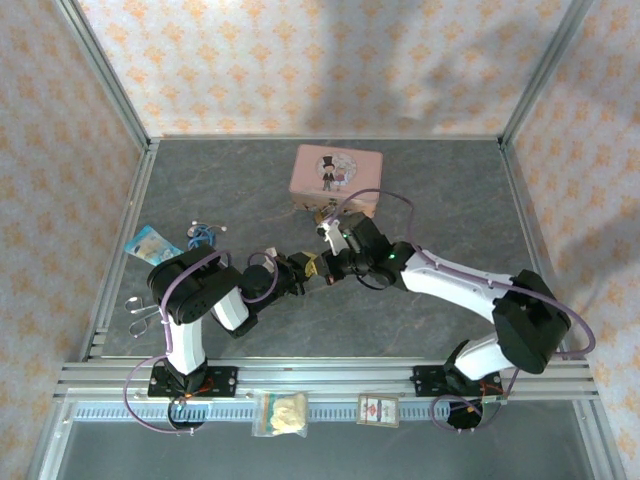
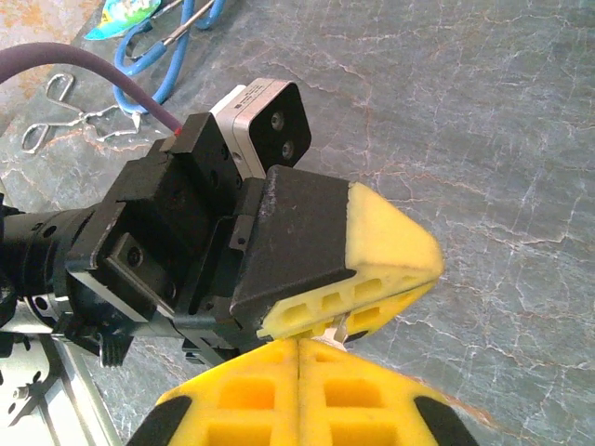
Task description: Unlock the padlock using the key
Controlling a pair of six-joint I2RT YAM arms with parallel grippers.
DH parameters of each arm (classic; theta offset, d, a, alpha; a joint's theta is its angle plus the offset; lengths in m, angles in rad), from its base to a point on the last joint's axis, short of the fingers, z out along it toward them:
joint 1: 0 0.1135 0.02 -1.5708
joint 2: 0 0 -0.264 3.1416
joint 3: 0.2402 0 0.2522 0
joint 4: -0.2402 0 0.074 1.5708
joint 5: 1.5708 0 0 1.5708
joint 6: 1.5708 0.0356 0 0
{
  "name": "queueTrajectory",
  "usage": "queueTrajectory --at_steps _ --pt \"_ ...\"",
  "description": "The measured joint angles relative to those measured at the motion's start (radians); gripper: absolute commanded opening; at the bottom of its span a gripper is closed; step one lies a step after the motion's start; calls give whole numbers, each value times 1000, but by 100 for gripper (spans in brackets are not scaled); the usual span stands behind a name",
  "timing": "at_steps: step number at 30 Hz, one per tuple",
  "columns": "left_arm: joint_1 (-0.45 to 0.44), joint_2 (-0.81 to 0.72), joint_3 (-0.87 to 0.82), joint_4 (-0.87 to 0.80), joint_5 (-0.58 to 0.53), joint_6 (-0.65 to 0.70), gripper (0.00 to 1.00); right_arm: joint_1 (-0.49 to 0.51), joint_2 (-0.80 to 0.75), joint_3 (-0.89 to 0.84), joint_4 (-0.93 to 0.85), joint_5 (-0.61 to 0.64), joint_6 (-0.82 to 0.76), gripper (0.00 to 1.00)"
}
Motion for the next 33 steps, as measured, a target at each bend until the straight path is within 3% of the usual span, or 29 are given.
queueTrajectory --at_steps 3,6,11,20,26,33 --pt "0 0 0 0 -2 20 0 -7 -26 -23 11 -3 26 37" --pt "1 -2 0 0 -2 68 0 -40 -61 -54 41 -30 59 46" --pt "1 -105 20 -26 -2 232 0 -111 -111 -147 207 -154 191 49" --pt "1 -434 92 -241 -55 602 0 -119 -129 -338 613 -274 464 52" --pt "-1 -474 83 -275 -81 724 0 -124 -173 -366 826 -269 568 55" --pt "-18 -474 62 -222 -80 803 0 -124 -129 -342 957 -274 629 53"
